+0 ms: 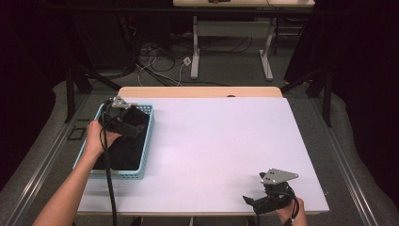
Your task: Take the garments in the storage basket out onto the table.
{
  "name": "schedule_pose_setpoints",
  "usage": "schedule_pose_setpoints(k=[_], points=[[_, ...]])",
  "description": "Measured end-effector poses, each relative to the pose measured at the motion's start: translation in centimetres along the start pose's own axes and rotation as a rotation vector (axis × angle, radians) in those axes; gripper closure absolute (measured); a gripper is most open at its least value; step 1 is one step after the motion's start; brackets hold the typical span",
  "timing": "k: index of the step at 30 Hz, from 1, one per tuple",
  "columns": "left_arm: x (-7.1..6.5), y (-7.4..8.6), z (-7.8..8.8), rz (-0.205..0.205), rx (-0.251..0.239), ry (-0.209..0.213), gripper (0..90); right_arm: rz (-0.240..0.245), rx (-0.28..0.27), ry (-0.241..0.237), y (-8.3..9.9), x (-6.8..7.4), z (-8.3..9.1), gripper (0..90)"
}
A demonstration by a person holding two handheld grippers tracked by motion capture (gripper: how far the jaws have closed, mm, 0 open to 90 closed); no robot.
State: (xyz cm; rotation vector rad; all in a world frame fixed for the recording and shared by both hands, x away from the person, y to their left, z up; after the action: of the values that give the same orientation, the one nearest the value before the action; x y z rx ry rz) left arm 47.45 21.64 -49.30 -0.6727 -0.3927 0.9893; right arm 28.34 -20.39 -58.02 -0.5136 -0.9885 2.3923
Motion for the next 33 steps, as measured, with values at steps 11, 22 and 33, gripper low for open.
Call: schedule_pose_setpoints(k=[11, 22, 33], points=[[2.0, 0.4, -3.5, 0.036, 0.088, -0.049, 0.0, 0.000, 0.001, 0.004, 0.0, -0.1, -0.2, 0.6], [3.2, 2.0, -6.8, 0.034, 0.226, -0.057, 0.0, -0.004, 0.012, -0.006, 0.2, 0.0, -0.2, 0.6], [3.8, 3.3, -8.8, 0.029, 0.312, -0.090, 0.2, -0.011, 0.013, -0.006, 0.3, -0.1, -0.2, 0.6]])
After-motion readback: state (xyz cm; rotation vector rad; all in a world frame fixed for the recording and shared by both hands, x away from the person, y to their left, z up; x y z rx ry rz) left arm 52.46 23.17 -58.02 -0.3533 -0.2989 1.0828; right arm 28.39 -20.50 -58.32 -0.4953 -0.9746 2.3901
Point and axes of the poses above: each handheld gripper's, and its own axes: z roughly backward along the jaws, y roughly out of its underside, x roughly to its left, the point moved 8 cm from there along -z, roughly forward along the jaws, and after that the axes turned 12 degrees about z, right-handed, at the moved point
